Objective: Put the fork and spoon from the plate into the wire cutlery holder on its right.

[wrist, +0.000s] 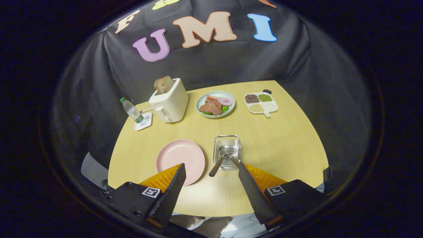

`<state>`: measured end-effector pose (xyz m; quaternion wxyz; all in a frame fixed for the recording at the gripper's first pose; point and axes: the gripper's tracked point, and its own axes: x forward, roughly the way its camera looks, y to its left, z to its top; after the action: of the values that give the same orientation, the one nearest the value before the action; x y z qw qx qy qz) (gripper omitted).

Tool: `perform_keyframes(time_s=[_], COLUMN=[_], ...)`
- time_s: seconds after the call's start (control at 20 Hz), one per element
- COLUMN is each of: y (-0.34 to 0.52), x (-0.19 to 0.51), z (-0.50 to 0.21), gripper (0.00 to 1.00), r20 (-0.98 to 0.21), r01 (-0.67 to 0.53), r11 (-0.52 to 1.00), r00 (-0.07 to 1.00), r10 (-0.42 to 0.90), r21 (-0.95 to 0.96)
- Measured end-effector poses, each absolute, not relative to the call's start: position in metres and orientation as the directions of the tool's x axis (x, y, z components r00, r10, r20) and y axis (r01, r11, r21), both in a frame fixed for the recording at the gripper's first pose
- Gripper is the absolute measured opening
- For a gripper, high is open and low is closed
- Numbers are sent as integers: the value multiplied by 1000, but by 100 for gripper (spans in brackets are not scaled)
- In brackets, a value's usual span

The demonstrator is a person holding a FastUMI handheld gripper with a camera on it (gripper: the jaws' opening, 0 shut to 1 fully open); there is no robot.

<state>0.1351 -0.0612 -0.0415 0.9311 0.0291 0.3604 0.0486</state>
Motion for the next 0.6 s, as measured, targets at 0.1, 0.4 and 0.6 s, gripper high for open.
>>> perform_keyframes(time_s=[0.1, 0.4, 0.6], y=[-54, -19, -5], x=[130, 114, 111], z=[-30, 14, 72], gripper=[100, 100, 100], r20=[-597, -346, -139], r01=[-82, -119, -147], r11=[993, 990, 989], r00=[793, 928, 979], r10=[116, 138, 150], r21=[84, 76, 29])
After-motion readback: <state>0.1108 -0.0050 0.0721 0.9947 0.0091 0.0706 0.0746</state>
